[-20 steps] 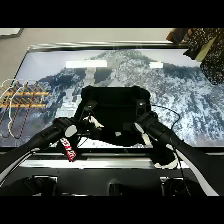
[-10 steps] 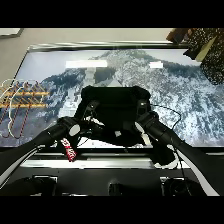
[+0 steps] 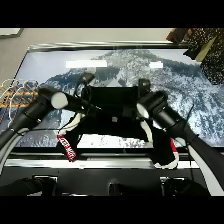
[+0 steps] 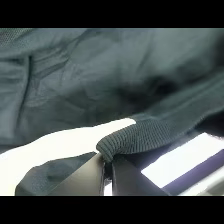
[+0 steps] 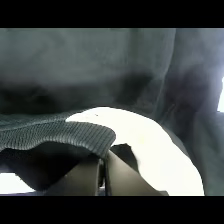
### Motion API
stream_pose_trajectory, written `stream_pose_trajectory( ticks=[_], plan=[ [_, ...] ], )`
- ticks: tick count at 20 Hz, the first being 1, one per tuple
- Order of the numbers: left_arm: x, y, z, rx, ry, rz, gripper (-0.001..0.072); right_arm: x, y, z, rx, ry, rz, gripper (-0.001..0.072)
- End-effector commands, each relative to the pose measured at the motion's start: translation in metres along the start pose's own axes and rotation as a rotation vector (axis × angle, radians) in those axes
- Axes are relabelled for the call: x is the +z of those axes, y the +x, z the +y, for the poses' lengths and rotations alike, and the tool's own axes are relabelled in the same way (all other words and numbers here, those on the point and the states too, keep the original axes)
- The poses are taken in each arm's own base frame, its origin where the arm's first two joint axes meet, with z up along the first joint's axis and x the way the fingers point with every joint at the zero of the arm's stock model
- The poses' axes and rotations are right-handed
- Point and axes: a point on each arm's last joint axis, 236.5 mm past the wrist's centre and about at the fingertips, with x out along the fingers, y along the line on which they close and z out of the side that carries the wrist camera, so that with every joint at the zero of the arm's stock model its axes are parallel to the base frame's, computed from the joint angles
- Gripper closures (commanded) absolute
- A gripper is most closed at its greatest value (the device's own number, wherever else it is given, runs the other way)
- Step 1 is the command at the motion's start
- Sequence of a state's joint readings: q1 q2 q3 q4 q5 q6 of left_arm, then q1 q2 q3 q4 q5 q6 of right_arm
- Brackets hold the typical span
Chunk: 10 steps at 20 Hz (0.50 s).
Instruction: Fold the clothes and pants, and hang the long-sleeved shirts on hangers.
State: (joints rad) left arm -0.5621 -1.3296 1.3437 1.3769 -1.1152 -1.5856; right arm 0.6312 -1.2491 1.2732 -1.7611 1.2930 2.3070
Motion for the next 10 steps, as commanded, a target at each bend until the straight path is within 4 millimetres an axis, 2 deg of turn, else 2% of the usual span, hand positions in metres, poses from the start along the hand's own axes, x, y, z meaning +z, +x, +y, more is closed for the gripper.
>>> stream_pose_trajectory(
  ticks=[1, 4, 8, 10],
  plan=[
    [0.009, -0.062, -0.014, -0.034, 0.036, 0.045, 0.0669, 0.034, -0.066, -0.002, 0.004, -0.034, -0.081, 0.0668],
    [0.026, -0.117, -0.037, -0.083, 0.025, -0.009, 0.0669, 0.056, -0.132, -0.001, 0.063, -0.024, -0.167, 0.0669],
    [0.043, -0.196, -0.059, -0.119, 0.018, -0.143, 0.0669, 0.067, -0.208, -0.022, 0.075, -0.046, -0.257, 0.0669],
    [0.054, -0.235, -0.067, -0.132, 0.025, -0.249, 0.0669, 0.077, -0.249, -0.024, 0.142, -0.036, -0.355, 0.0669]
  ],
)
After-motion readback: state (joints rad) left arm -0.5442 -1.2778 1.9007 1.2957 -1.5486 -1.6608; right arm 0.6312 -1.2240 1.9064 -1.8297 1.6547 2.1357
